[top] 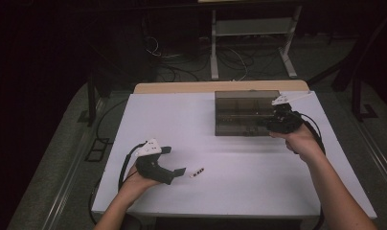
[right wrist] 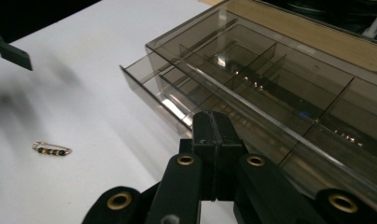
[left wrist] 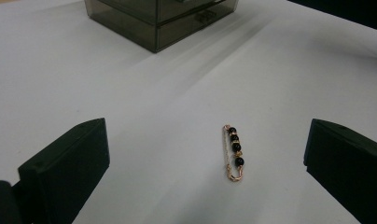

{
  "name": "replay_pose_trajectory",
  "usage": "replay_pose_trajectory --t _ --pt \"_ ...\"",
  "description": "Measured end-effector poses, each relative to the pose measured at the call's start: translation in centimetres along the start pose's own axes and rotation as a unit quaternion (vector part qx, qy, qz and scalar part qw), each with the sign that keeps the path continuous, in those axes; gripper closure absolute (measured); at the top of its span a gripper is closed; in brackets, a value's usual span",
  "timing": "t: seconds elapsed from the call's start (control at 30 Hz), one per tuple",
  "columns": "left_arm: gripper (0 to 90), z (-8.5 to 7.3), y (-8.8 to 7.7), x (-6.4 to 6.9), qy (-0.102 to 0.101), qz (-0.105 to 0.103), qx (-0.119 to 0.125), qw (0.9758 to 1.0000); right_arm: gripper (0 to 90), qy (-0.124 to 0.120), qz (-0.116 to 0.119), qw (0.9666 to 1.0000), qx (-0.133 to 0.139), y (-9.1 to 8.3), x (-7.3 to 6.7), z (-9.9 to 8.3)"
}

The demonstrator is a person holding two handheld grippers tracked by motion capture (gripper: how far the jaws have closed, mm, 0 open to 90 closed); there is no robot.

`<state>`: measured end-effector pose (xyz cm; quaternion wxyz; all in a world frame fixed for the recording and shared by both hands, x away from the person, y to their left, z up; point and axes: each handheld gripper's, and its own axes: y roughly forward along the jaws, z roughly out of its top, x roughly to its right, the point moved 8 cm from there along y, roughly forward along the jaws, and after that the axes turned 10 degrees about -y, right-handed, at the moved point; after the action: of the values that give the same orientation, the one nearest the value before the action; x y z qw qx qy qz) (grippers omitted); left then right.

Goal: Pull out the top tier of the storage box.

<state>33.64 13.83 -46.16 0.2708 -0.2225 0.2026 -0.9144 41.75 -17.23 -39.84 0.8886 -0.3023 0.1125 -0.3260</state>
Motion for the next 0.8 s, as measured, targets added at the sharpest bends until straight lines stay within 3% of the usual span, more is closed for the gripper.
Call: replay_pose_trajectory --t 0.43,0.8 --pt "0.0 0.0 0.0 0.0 0.001 0.001 0.000 1.0000 88.9 0.007 0.004 0.9995 -0.029 2.0 1.2 -0.4" --pt "0.0 0.0 0.1 0.1 0.002 0.000 -0.002 1.0000 88.9 0.016 -0.006 0.9992 -0.036 2.2 2.0 -1.1"
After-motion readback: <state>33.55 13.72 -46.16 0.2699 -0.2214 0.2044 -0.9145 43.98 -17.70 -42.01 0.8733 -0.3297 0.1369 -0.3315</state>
